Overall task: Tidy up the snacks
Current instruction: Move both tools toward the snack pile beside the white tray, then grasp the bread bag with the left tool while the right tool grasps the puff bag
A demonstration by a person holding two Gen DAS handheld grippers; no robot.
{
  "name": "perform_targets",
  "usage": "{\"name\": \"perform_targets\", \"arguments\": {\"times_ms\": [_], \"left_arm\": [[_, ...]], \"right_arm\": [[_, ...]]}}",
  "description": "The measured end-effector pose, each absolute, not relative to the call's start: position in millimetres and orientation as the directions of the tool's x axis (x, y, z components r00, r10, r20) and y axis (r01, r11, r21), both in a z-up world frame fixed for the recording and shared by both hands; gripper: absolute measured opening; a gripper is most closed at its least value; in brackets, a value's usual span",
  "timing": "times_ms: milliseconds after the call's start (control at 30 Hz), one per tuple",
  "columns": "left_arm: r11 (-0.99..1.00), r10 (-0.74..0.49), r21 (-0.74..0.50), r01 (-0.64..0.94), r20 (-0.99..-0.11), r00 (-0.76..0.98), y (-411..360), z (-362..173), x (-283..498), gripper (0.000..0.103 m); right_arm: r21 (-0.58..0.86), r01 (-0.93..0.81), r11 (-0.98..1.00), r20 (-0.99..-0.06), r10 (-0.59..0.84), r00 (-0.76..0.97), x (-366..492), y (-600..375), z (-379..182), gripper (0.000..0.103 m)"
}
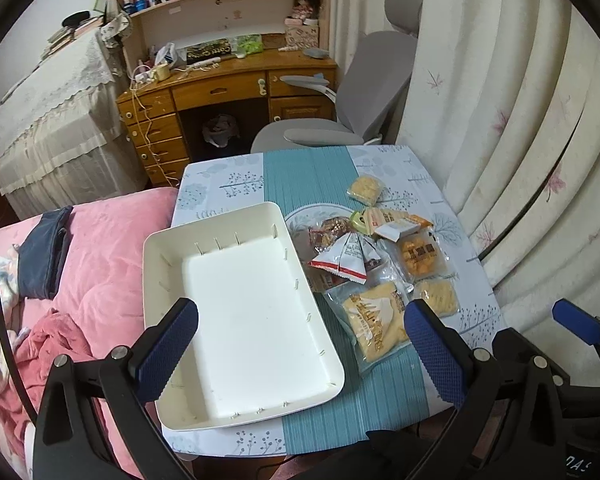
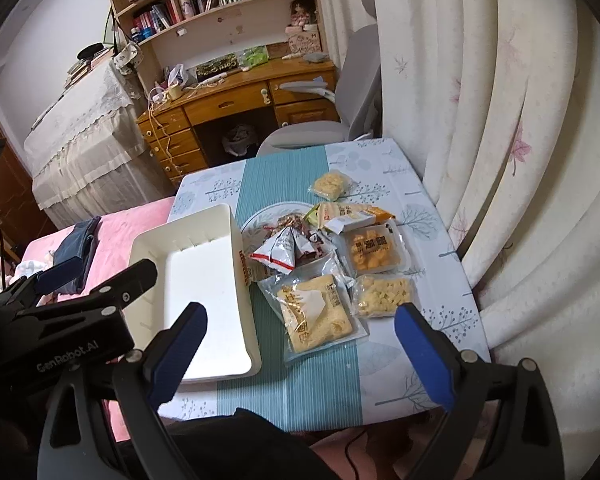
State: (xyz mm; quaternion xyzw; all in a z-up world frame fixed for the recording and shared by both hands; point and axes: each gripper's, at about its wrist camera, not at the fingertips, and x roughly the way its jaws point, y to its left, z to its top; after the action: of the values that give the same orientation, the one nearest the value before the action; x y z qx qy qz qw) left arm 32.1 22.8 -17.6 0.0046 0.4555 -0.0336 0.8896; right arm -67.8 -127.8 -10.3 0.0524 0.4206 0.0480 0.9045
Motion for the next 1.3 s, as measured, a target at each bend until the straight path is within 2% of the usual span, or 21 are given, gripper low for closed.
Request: {"name": "perform_targets", "arguments": {"times_ms": [333, 600, 833, 1100, 1300], "left_arm": [[0.991, -0.126, -0.080, 0.107, -0.833, 0.538, 33, -29, 45, 0.102], [0.991, -0.133, -0.099, 0.093, -0.847, 0.515, 20, -37, 51, 0.102], [0.990, -0.137, -0.130, 0.049, -0.854, 0.501, -8, -41, 56, 0.102], [0.985, -0.118, -0.163, -0.061, -0.880, 0.459, -51, -53, 69, 0.102], [0.975, -0.086, -0.155, -0.161, -0.925, 0.370, -76, -80, 81, 0.102]], "right_arm": [[0.101, -0.005, 0.995, -0.725, 0.077, 0.684, -72, -120, -3, 0.096], [0.067, -0.030, 0.997, -0.716, 0.069, 0.694, -67, -127, -2, 0.096], [0.068, -0.090, 0.994, -0.710, 0.111, 0.695, -57, -154, 0, 0.096], [0.046, -0.232, 0.972, -0.710, 0.195, 0.676, -35, -193, 2, 0.096], [0.042, -0.360, 0.932, -0.751, 0.267, 0.604, -11, -214, -10, 0.096]]}}
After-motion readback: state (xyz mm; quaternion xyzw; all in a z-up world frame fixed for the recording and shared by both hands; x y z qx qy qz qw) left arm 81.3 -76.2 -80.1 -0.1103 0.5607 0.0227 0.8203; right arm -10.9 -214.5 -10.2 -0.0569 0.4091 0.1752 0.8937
